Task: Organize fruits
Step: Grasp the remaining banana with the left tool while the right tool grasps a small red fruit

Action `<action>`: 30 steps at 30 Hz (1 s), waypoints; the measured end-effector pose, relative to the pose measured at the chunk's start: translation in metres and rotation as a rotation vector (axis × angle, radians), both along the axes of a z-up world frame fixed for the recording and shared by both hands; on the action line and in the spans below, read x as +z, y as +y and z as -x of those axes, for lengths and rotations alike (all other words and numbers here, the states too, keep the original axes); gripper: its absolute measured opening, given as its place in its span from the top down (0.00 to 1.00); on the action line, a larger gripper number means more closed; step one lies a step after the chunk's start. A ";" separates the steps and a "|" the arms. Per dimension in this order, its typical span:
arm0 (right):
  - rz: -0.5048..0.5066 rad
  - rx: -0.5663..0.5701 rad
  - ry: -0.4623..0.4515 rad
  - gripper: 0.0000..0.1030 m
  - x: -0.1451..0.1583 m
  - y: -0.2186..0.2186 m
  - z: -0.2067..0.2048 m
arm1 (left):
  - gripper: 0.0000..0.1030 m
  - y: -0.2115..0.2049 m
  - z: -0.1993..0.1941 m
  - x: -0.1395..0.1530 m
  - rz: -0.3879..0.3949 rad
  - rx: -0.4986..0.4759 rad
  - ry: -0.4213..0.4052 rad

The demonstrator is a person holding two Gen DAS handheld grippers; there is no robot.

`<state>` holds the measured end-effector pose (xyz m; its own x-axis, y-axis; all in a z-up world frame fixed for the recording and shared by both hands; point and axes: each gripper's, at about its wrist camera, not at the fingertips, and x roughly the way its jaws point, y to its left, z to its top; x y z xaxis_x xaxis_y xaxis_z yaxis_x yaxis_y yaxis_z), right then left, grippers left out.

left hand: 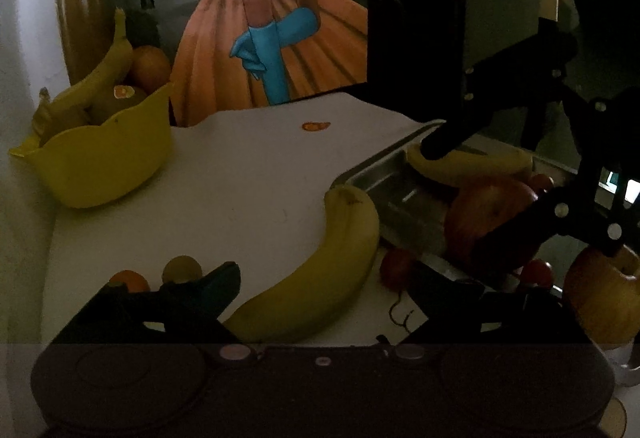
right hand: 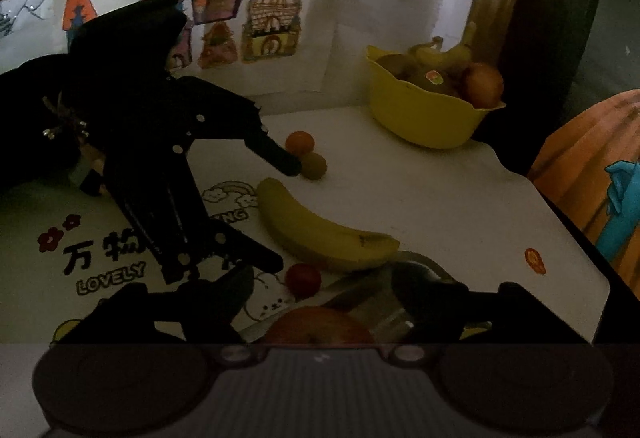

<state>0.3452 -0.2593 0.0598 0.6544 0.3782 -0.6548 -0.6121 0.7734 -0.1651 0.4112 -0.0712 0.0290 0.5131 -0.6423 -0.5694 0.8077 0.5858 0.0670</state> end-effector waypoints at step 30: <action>0.061 -0.010 0.053 0.27 -0.014 0.033 -0.018 | 0.62 0.030 0.021 -0.004 -0.003 0.264 0.127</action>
<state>0.3636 -0.2268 0.0454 0.6215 0.3301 -0.7105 -0.6136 0.7689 -0.1795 0.3903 -0.0411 0.0250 0.5865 -0.4940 -0.6418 0.6292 0.7769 -0.0230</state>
